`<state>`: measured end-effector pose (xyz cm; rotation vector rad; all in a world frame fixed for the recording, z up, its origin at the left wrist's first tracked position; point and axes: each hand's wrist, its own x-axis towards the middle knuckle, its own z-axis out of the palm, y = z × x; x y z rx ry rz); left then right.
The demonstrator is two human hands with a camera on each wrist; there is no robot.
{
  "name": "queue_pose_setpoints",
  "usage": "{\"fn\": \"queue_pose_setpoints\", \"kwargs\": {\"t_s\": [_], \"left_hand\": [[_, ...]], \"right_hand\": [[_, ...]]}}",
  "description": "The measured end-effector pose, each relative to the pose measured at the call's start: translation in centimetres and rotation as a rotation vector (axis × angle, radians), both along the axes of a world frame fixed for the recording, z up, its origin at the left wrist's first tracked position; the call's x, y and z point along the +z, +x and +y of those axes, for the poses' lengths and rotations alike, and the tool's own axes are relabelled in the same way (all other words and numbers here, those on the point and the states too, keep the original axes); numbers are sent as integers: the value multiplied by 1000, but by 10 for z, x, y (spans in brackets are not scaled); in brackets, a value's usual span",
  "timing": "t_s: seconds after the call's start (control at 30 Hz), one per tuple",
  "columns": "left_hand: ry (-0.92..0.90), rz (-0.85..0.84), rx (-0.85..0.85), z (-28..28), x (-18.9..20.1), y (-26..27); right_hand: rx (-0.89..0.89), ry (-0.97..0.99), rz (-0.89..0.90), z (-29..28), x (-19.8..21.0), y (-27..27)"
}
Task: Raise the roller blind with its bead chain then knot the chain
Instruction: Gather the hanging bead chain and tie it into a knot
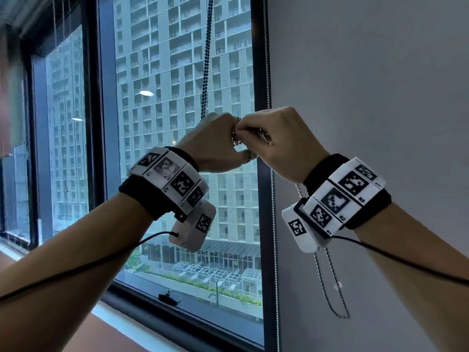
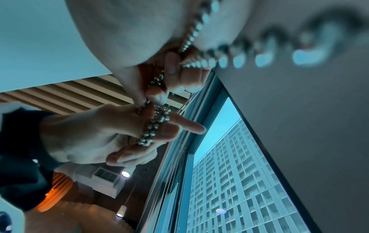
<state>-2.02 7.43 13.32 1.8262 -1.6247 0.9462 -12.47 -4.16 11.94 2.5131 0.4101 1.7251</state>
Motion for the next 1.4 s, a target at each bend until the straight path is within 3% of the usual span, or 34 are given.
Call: {"fn": "queue_pose_setpoints", "kwargs": {"t_s": [0.23,0.43,0.6,0.8,1.03,1.23,1.4], "left_hand": [[-51,-3,-47,2,-1,-6],[-7,13,-46,2,1,-1],[-34,59,-2,4,-2,1],[-56,86,54,14,-3,9],[-29,-22,-21,4,-6,-9],[-69,-8,-8,1,-5,-13],[-50,-16,-38,6,-4,-19]], "right_hand": [[11,127,-38,2,-1,5],[119,167,94,17,-20,-5],[4,152,-69,15,-27,-21],[-222,110,153,1,-38,-35],[82,108,130,23,-19,-36],[-92,93,-8,16,-8,-21],[-310,-17,9,20,-12,-20]]}}
